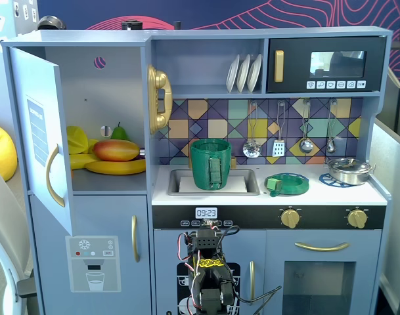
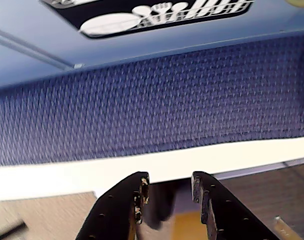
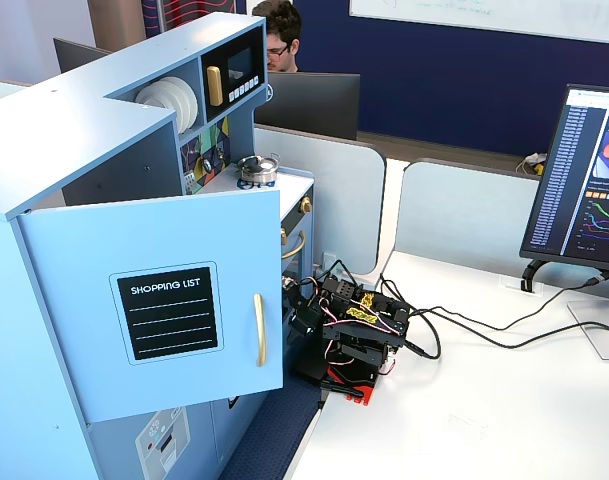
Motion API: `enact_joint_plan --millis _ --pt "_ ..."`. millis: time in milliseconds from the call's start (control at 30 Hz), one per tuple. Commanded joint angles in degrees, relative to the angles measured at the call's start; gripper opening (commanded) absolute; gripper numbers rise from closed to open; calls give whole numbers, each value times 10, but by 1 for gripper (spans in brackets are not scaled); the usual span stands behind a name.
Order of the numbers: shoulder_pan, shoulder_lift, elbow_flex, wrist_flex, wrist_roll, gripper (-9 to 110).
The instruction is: Pick up the green pineapple from the left cabinet and place it in the green recipient
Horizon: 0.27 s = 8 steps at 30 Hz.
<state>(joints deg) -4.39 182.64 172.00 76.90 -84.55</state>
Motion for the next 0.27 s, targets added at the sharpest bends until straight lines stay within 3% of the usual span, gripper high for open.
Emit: enact_joint_plan --millis 0,233 --pt "11 -6 -2 108 -28 2" --pt "11 -6 -2 108 -26 2"
